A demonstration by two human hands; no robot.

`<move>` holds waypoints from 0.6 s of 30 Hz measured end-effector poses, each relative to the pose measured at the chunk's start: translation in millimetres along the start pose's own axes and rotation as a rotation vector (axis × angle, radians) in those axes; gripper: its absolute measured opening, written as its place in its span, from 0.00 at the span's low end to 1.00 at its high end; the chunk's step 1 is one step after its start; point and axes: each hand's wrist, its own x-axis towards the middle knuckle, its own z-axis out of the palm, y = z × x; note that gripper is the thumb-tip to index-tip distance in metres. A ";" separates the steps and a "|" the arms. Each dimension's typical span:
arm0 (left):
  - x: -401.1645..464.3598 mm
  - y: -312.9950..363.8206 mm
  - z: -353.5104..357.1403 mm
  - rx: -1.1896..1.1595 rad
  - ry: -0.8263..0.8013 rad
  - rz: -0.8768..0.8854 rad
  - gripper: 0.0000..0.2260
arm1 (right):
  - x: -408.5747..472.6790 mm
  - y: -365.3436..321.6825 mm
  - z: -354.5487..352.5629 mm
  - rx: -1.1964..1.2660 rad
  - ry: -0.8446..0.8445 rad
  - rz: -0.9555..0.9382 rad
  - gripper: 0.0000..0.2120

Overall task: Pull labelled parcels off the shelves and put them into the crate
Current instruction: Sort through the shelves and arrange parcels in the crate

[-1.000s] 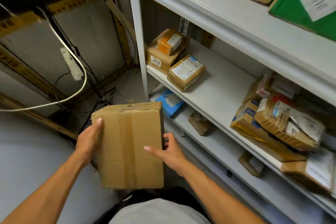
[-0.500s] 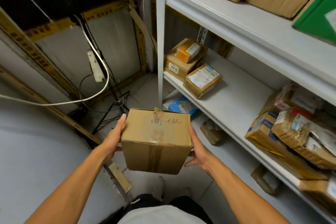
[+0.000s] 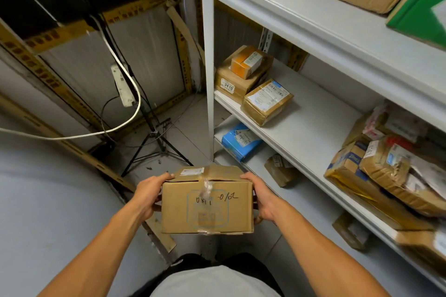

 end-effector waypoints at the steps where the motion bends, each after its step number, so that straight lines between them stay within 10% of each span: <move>1: 1.0 1.7 -0.8 0.006 0.001 -0.004 0.13 | 0.2 1.6 -1.2 0.007 -0.018 -0.011 0.24; 8: 5.0 0.1 -14.8 0.032 -0.131 -0.142 0.26 | 8.8 19.4 -12.6 -0.071 -0.202 -0.226 0.59; 18: -2.1 0.8 -9.8 -0.081 -0.236 -0.010 0.14 | -4.8 22.1 -19.8 -0.259 -0.147 -0.452 0.62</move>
